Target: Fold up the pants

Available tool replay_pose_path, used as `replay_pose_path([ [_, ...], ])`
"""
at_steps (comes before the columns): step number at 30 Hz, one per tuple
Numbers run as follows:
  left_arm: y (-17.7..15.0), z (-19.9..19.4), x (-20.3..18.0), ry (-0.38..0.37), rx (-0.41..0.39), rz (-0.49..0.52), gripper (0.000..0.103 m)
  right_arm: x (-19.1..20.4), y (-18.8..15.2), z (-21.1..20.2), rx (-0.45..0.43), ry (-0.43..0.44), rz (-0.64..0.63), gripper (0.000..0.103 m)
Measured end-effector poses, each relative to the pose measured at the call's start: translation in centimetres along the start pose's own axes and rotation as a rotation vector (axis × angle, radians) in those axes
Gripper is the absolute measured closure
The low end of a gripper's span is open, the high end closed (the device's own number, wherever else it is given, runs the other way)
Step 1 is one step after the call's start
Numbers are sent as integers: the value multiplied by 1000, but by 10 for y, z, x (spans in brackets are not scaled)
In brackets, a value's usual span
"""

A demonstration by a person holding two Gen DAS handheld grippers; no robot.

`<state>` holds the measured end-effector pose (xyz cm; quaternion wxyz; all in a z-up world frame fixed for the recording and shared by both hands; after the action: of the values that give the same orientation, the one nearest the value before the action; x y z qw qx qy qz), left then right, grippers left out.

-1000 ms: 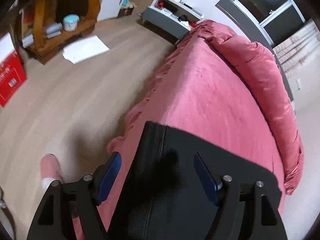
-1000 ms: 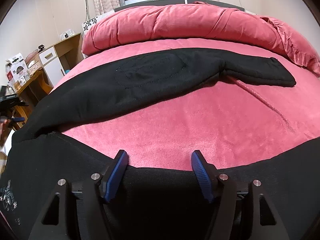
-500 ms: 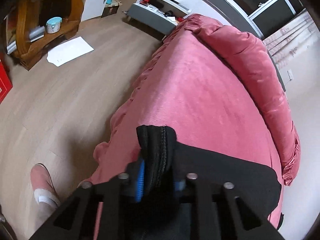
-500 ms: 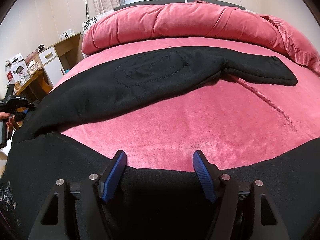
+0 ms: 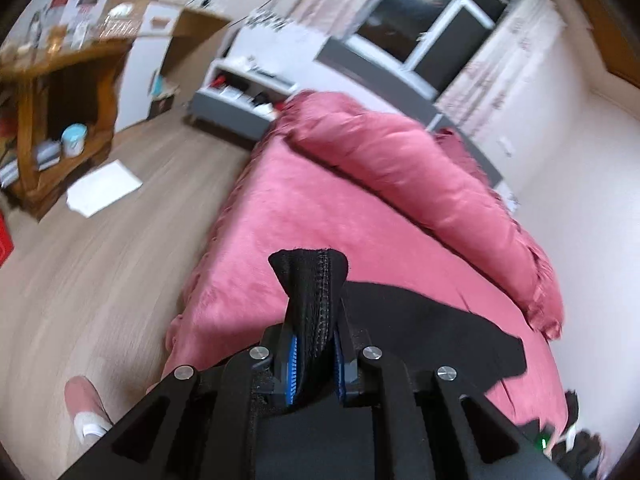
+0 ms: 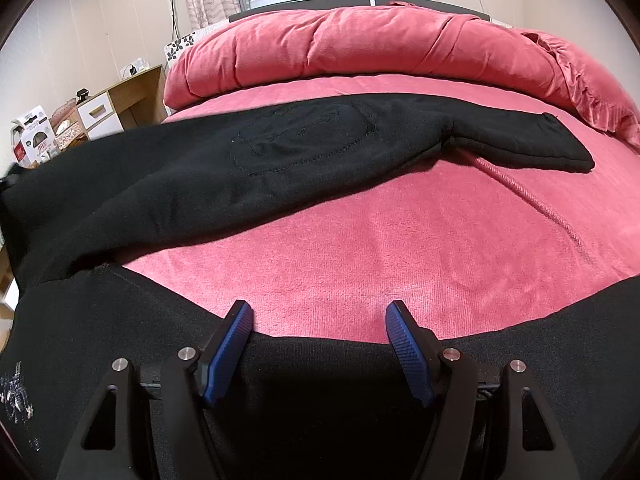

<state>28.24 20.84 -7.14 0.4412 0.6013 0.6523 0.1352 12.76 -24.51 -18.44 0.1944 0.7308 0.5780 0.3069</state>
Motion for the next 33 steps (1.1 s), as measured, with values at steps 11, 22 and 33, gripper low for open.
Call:
replay_pose_path([
  [11,-99,-97,-26,-73,-39,-2,90,1,19,-5,90,-16,61,33],
  [22,-170,-109,-47,-64,40,86,91,24,137,16,115,217,445,24],
  [33,-189,-116,-43,-20,80,148,91,10,146,83,299,128,470,95],
])
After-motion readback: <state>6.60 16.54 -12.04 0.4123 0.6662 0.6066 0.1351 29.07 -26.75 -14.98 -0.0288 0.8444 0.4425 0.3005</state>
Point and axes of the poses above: each gripper's, at about its wrist camera, not at the fingertips, and z roughly the way its jaws point, x to its left, y to its top, the point moved 6 cm from there along z, roughly the way its jaws point, and after that the axes turned 6 degrees about z, right-handed, at the moved point
